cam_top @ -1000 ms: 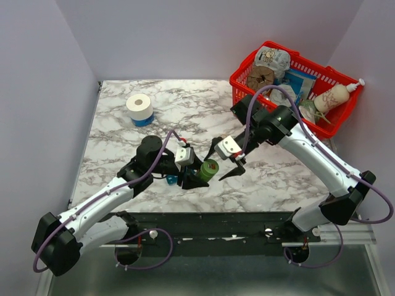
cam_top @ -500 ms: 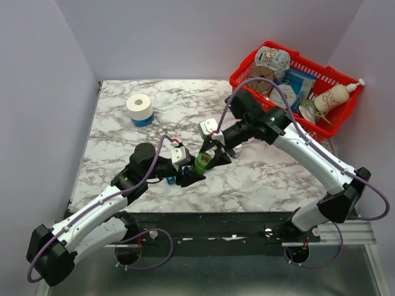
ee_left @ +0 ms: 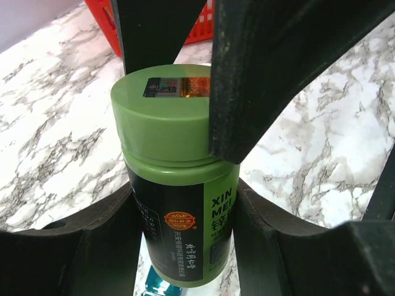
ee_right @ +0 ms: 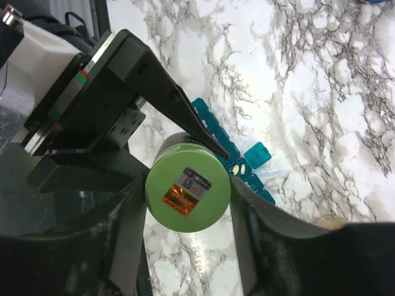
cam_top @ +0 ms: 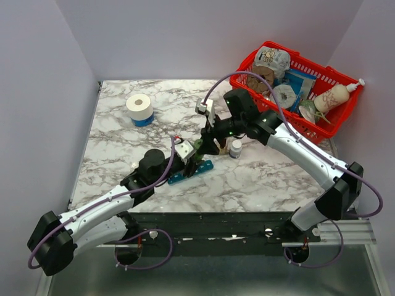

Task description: Sort the pills into containers

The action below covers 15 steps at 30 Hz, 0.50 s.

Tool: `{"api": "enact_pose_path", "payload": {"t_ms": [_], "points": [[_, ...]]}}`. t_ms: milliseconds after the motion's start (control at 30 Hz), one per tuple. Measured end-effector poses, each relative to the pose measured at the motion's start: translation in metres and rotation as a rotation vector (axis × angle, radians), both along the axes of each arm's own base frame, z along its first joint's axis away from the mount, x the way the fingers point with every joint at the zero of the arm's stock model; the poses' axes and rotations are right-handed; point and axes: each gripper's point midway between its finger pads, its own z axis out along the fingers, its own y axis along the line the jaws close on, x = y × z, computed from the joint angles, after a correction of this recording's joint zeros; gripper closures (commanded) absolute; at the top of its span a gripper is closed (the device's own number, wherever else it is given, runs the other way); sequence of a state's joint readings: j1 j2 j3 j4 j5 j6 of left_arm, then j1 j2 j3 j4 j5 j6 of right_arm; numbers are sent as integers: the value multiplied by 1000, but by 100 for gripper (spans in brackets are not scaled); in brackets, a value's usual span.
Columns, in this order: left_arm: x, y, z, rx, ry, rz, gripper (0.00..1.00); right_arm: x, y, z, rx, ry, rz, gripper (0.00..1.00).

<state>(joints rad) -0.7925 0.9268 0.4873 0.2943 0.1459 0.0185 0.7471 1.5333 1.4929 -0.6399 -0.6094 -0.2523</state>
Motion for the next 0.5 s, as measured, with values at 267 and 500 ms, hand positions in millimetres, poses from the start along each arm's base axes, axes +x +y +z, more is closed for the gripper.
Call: {"api": "enact_pose_path", "payload": {"t_ms": [267,500], "points": [[-20,0,57,-152,-159,-204,100,-19,-17,48,52,-145,201,0],[-57,-14,35,-105,-14,-505,100,-79,-47,65,147,-449,633,0]]}}
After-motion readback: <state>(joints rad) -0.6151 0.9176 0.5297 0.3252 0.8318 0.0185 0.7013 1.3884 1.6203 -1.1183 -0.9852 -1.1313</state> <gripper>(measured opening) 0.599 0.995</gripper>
